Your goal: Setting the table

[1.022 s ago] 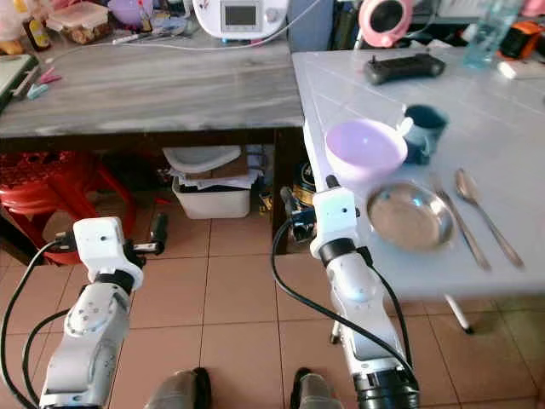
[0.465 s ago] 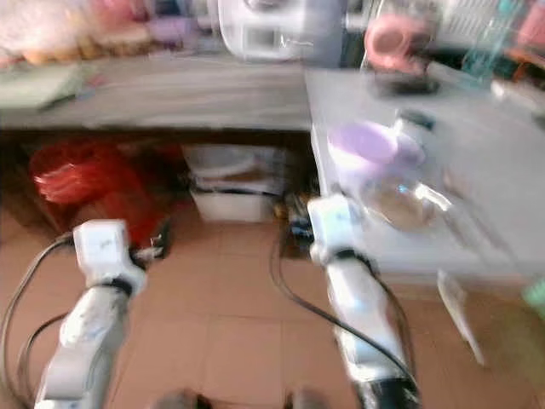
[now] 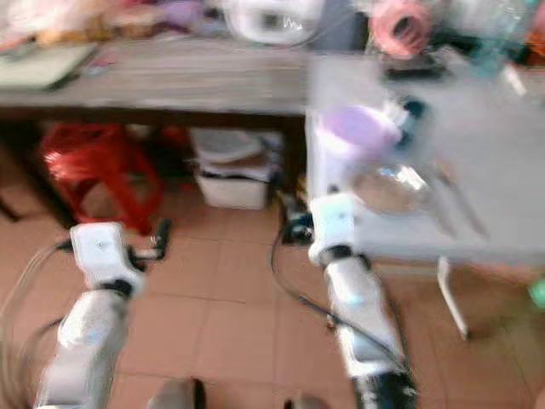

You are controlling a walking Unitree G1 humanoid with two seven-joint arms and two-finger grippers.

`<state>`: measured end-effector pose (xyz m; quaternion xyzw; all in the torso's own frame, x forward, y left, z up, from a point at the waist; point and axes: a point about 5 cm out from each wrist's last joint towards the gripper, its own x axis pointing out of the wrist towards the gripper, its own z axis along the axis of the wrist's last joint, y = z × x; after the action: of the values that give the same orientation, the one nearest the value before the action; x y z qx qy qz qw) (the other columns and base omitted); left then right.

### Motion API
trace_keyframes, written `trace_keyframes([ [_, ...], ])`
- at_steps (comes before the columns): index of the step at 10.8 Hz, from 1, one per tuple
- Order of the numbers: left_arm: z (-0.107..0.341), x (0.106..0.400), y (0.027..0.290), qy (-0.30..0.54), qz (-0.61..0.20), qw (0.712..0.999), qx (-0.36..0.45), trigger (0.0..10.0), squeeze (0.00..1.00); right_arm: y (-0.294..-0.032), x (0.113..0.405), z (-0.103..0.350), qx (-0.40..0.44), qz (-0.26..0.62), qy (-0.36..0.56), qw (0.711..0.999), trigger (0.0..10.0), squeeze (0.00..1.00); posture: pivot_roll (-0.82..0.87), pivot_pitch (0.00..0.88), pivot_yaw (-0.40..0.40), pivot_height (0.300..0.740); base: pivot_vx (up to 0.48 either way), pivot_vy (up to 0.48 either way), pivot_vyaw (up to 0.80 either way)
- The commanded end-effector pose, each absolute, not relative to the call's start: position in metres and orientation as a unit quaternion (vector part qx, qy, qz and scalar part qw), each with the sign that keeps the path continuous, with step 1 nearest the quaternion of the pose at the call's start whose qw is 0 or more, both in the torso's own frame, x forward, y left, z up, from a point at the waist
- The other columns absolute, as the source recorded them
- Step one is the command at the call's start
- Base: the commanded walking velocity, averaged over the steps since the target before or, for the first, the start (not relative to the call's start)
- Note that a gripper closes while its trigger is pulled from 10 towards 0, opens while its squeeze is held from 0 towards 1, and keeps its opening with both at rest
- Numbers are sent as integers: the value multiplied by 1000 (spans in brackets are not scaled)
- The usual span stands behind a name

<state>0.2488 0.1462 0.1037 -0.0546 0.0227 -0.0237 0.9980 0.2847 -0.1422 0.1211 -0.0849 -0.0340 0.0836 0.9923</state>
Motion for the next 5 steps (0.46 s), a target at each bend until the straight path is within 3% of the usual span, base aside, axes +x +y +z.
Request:
trace_keyframes([
  [1, 107, 252, 153, 18, -18, 999, -47, 10000, 0, -136, 289, 130, -75, 94, -52, 991, 10000, 0, 9, 78, 49, 740, 0, -428, 0],
  [2, 110, 254, 152, 14, -19, 999, -47, 10000, 0, -139, 291, 132, -89, 86, -58, 991, 10000, 0, 6, 81, 46, 740, 0, -371, 0],
  [5, 109, 253, 152, 13, -12, 999, -37, 10000, 0, -140, 293, 131, -93, 68, -55, 992, 10000, 0, 7, 89, 42, 740, 245, -340, 0],
])
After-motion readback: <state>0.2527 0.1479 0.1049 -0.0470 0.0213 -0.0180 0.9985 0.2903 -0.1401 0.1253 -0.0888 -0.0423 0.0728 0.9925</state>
